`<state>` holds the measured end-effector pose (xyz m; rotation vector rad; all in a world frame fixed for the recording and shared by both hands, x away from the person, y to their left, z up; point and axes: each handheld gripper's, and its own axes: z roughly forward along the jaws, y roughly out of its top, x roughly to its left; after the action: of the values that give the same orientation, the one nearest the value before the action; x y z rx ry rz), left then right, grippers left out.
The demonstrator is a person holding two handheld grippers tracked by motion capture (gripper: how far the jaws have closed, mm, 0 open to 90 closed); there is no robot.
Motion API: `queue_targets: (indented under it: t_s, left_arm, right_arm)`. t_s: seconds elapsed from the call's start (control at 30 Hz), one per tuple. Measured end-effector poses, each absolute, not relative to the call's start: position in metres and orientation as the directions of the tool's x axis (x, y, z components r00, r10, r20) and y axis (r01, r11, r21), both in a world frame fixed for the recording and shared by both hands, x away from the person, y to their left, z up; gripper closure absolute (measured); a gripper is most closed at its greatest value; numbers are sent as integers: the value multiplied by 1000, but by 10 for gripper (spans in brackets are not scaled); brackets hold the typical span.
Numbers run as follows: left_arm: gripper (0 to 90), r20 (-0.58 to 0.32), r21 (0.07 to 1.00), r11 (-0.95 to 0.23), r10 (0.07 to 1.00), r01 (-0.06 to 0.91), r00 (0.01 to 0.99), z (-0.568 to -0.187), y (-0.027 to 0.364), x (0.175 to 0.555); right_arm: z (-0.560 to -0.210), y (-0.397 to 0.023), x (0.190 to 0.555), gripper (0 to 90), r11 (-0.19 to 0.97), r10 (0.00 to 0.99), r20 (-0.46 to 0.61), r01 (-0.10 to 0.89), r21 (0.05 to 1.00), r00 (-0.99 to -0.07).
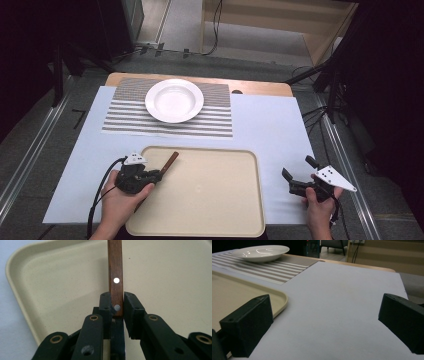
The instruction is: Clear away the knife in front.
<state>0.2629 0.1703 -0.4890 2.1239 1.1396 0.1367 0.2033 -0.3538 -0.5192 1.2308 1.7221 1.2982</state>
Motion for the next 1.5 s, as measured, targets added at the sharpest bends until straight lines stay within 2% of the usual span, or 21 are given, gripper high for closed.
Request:
queue_targets:
  t_s: [0.27,0.63,0.73,0.8,0.83,0.87,0.97,1.1,1.3,1.5]
  left_arm:
    - [774,-210,621,-370,771,691,601,-493,168,263]
    - [766,-253,610,-340,772,716,583,-493,169,266]
    - [648,-259,626,-312,781,715,568,-491,173,267]
    - [646,-260,652,-284,787,703,559,-489,177,267]
    - [652,-254,662,-282,788,694,561,-487,179,267]
    - [701,-262,678,-275,777,682,573,-485,181,267]
    - [897,-267,713,-290,729,638,630,-479,177,266]
    - [900,-210,705,-401,669,585,713,-481,153,264]
    - [900,-117,633,-510,680,582,723,-493,136,266]
    - [900,-134,627,-489,699,606,703,-494,151,267]
  right_arm:
    - [-519,-354,204,0,71,936,39,298,952,-349]
    - [-519,-353,204,0,73,935,39,297,952,-353]
    - [-519,-354,204,0,71,936,39,297,952,-350]
    - [-519,-355,204,0,68,935,42,296,953,-351]
    - [-519,-355,204,0,68,935,43,296,953,-351]
    - [-519,-355,204,0,64,936,46,297,953,-348]
    - [-520,-356,204,0,59,937,50,297,953,-346]
    - [-520,-356,204,0,60,937,48,295,954,-346]
    - [-520,-357,204,0,51,937,57,297,954,-344]
    - [-520,-357,204,0,46,939,61,298,953,-339]
